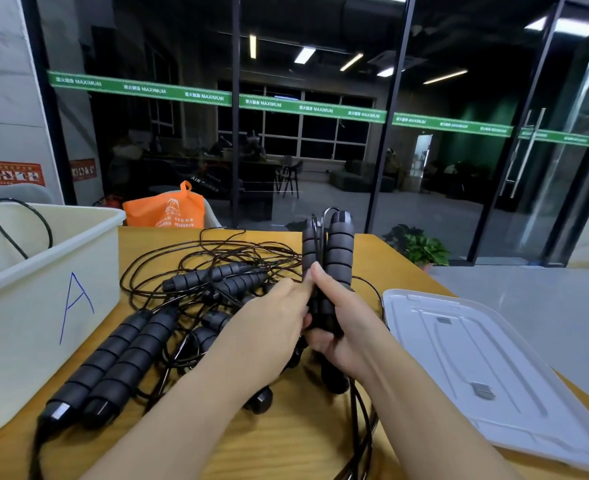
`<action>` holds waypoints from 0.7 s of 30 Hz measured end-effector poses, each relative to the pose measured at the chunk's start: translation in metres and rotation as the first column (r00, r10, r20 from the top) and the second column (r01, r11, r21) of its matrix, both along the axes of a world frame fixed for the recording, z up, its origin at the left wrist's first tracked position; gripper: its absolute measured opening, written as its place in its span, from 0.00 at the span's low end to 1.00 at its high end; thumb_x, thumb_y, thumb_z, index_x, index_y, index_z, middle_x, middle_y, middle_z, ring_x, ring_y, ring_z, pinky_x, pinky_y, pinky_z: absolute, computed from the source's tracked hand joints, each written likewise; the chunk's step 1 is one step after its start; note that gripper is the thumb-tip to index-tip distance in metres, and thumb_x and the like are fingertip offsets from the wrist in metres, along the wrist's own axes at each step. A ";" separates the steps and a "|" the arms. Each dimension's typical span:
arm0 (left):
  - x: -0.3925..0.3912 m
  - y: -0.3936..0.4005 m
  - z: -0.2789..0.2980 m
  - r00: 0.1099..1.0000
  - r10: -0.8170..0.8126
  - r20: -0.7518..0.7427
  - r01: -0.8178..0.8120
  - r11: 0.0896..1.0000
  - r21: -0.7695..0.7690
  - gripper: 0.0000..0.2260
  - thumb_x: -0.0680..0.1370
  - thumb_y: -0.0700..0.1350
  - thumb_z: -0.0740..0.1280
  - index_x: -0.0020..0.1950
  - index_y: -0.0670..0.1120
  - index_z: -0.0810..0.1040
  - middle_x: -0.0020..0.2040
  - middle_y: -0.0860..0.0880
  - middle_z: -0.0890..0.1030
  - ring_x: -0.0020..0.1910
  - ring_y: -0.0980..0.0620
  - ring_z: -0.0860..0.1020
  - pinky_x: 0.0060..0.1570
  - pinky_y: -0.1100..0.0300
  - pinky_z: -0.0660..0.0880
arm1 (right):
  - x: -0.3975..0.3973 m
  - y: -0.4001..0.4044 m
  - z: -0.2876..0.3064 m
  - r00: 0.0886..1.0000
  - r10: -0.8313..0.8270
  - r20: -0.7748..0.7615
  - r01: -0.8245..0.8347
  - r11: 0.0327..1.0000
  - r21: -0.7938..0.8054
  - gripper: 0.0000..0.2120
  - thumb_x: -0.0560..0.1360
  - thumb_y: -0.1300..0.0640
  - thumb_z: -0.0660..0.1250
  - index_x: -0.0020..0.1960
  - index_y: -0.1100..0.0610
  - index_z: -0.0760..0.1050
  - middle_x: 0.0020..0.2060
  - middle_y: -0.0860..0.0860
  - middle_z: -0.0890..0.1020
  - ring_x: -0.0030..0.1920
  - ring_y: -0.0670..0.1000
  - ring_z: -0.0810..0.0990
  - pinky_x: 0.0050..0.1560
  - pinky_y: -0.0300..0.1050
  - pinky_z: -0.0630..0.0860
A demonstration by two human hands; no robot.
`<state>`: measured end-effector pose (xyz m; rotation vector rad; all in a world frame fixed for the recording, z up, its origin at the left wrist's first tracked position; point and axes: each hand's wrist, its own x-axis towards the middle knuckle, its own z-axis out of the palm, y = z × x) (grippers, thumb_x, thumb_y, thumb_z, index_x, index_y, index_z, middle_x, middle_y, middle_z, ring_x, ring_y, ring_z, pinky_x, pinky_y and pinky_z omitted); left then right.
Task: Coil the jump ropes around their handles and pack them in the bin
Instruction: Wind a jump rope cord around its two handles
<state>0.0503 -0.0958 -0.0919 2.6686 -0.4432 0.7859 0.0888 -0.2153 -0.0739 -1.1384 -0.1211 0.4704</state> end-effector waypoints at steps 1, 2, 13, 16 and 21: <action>0.000 0.000 0.000 0.999 -0.030 0.016 0.029 0.998 0.051 0.22 0.81 0.52 0.49 0.74 0.49 0.62 0.53 0.49 0.70 0.45 0.44 0.77 0.45 0.48 0.76 | 0.001 -0.001 -0.001 1.000 -0.024 -0.002 0.024 1.000 -0.008 0.10 0.74 0.50 0.70 0.47 0.56 0.76 0.31 0.51 0.77 0.25 0.46 0.71 0.18 0.34 0.62; -0.001 0.001 -0.001 0.998 -0.057 0.025 0.055 0.995 0.078 0.21 0.81 0.52 0.50 0.72 0.48 0.65 0.52 0.51 0.69 0.44 0.46 0.77 0.44 0.49 0.76 | 0.002 -0.002 -0.001 0.999 -0.047 -0.007 0.047 0.999 -0.012 0.08 0.74 0.52 0.70 0.47 0.56 0.76 0.31 0.51 0.77 0.24 0.46 0.71 0.18 0.35 0.63; -0.002 0.031 0.003 0.990 -0.078 -0.119 0.050 0.974 -0.221 0.05 0.79 0.53 0.62 0.45 0.56 0.75 0.33 0.55 0.77 0.38 0.59 0.76 0.37 0.67 0.67 | 0.005 -0.016 0.004 0.998 0.057 0.030 -0.062 0.972 0.225 0.14 0.69 0.51 0.69 0.45 0.61 0.73 0.34 0.53 0.76 0.25 0.47 0.69 0.18 0.33 0.55; 0.001 0.050 0.003 0.994 0.019 -0.105 -0.031 0.993 -0.117 0.14 0.77 0.61 0.58 0.40 0.56 0.76 0.34 0.59 0.77 0.39 0.62 0.73 0.42 0.59 0.65 | 0.008 -0.024 0.002 0.968 0.170 0.187 -0.201 0.965 0.166 0.12 0.70 0.53 0.69 0.48 0.60 0.73 0.36 0.52 0.76 0.27 0.47 0.70 0.18 0.33 0.57; -0.001 0.070 0.005 0.985 0.169 -0.024 -0.170 0.985 -0.035 0.08 0.76 0.53 0.66 0.44 0.50 0.80 0.39 0.58 0.76 0.43 0.53 0.71 0.46 0.55 0.66 | 0.012 -0.030 -0.003 0.739 0.393 0.547 -0.071 0.853 -0.517 0.09 0.64 0.49 0.71 0.37 0.52 0.75 0.29 0.51 0.74 0.28 0.47 0.71 0.28 0.36 0.66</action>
